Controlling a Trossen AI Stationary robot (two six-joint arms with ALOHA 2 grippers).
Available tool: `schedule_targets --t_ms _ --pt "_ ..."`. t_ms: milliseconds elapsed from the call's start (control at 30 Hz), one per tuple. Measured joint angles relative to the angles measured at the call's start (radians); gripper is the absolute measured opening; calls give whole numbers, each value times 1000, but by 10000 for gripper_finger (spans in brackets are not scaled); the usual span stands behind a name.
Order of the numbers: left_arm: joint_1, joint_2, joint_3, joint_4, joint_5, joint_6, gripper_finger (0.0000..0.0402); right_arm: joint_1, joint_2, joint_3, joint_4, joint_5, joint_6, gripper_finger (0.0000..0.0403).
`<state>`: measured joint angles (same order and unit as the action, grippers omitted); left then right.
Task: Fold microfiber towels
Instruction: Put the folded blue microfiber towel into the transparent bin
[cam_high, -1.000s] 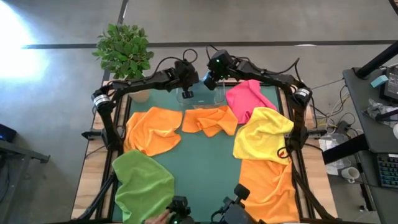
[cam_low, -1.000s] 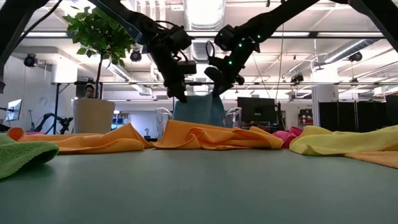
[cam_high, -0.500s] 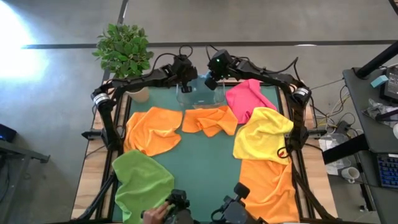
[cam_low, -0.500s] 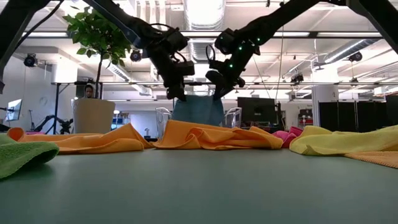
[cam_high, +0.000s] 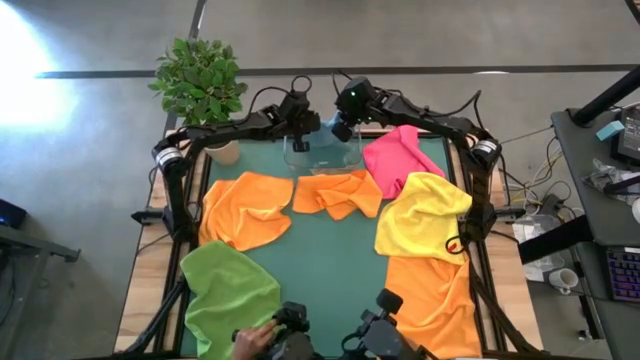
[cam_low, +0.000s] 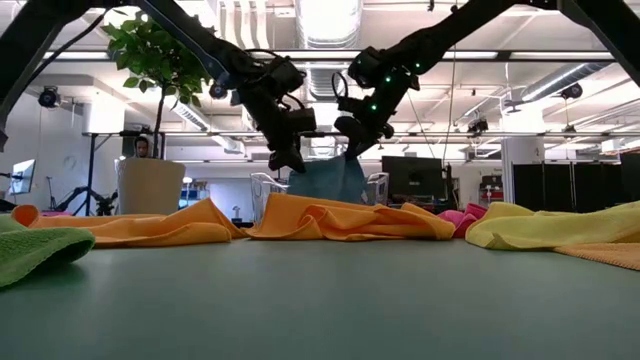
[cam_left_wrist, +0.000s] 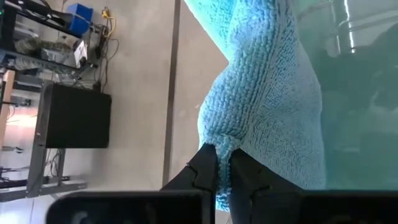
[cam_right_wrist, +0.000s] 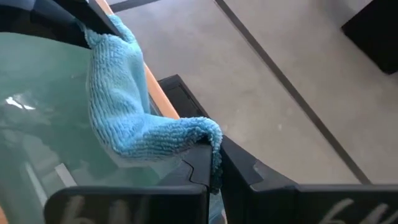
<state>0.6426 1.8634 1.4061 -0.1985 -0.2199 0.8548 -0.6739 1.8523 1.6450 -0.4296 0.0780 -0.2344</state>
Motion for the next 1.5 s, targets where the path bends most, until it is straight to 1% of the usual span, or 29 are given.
schedule_targets --t_ms 333,433,533,767,933,1067,1200,1400,1500 --pt "2 13 -9 -4 -2 25 2 1 0 -18 -15 -15 -28 11" --pt "2 13 -10 -38 -1 20 1 1 0 -20 -49 -57 -21 11" --pt "-4 11 -10 -115 3 14 2 4 -1 -20 -98 -65 -5 11" --pt "-21 9 -11 -255 67 -96 2 4 -1 -24 -197 -173 61 11" --pt "-24 9 -11 -270 80 -117 2 4 -1 -34 -230 -265 105 11" --pt "-24 9 -5 -274 89 -116 2 8 -1 -37 -236 -287 106 11" --pt "-24 9 17 -272 89 -116 22 8 -1 -37 -248 -288 103 11" --pt "-24 8 33 -275 89 -177 74 8 -1 -37 -247 -288 92 11" --pt "-27 7 33 -312 90 -190 97 8 -1 -38 -247 -288 88 11"
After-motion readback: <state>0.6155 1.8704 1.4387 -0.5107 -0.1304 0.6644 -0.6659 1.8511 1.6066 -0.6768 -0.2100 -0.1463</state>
